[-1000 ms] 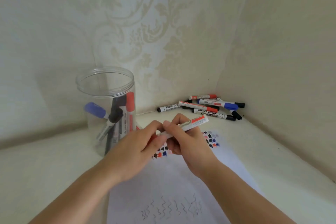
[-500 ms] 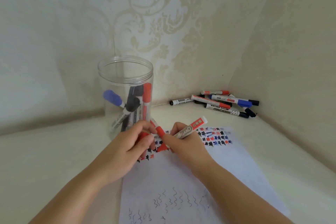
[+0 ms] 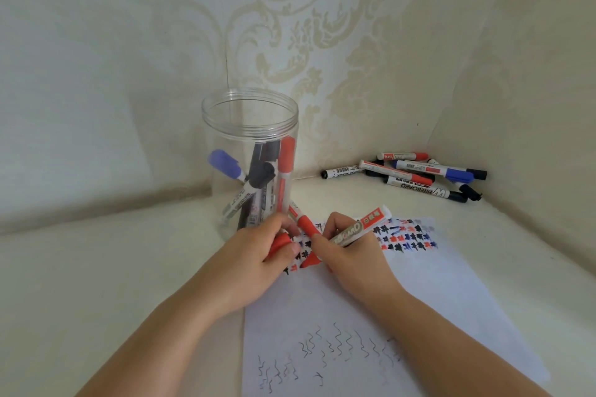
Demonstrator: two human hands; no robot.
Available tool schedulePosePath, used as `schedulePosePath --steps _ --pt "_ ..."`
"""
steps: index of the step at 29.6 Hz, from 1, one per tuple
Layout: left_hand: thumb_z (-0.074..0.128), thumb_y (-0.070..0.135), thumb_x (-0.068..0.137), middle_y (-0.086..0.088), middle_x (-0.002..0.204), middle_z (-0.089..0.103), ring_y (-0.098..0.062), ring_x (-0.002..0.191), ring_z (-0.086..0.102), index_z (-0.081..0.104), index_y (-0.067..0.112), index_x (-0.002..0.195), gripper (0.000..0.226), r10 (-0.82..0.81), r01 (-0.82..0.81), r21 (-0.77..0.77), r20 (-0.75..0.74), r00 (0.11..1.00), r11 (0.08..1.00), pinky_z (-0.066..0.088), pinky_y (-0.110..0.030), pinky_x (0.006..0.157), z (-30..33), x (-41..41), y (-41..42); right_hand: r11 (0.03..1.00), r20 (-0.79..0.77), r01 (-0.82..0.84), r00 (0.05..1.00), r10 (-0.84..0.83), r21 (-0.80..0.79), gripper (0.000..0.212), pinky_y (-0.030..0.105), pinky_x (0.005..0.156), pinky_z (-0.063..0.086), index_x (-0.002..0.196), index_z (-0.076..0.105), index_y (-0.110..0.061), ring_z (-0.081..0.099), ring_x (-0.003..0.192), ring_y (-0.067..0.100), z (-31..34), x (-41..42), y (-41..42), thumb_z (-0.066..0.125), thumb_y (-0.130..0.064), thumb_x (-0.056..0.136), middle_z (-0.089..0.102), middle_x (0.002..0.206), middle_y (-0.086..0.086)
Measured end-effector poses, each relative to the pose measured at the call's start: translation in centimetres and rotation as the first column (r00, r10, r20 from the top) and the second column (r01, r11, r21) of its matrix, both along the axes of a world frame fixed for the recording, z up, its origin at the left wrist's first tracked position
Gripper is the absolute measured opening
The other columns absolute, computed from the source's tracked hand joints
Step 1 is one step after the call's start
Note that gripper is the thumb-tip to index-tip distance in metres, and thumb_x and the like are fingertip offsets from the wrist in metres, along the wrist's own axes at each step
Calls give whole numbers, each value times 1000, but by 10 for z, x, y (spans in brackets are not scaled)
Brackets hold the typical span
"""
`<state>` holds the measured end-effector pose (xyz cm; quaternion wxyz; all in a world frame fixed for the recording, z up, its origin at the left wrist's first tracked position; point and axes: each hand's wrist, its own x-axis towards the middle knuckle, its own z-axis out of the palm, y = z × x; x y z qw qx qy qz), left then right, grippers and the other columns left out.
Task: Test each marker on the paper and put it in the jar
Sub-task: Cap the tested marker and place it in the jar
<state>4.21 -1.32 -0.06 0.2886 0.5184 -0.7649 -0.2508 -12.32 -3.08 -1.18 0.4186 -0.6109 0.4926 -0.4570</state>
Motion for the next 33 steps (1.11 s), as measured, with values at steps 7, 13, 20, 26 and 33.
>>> schedulePosePath --steps 7,13,20,26,33 --pt "40 19 92 -3 72 56 -9 60 46 47 30 100 15 -50 52 60 -27 998 997 40 -29 61 1 2 2 1000 -21 -24 1000 24 -9 25 18 44 27 59 42 -1 34 47 11 -2 0 -1 60 1 76 41 53 8" --pt "41 20 93 -1 72 58 -8 60 48 46 31 103 16 -40 40 49 -3 999 998 40 -25 59 1 3 3 1000 -32 -11 999 10 -24 26 19 43 25 59 44 -2 30 45 13 -3 -1 -1 62 -4 77 44 50 6" --pt "47 22 91 11 71 56 1 61 52 43 34 104 18 -41 41 36 10 999 999 38 -14 55 1 1 3 999 -9 -26 1000 26 19 28 14 41 25 58 43 -7 30 39 4 2 -3 0 60 0 78 42 40 -10" --pt "54 29 88 20 97 67 9 87 60 37 48 95 26 -100 100 27 -25 995 995 48 -17 79 3 1 6 989 314 9 948 -55 147 34 17 41 28 58 39 -11 35 36 6 13 -14 1 56 1 84 42 44 -2" --pt "60 26 84 19 91 69 6 85 62 42 45 86 26 -133 130 -33 -104 986 991 46 -13 74 4 -1 5 988 403 -53 915 -10 146 35 19 40 24 58 37 -11 31 36 7 20 -14 4 53 2 87 39 44 -1"
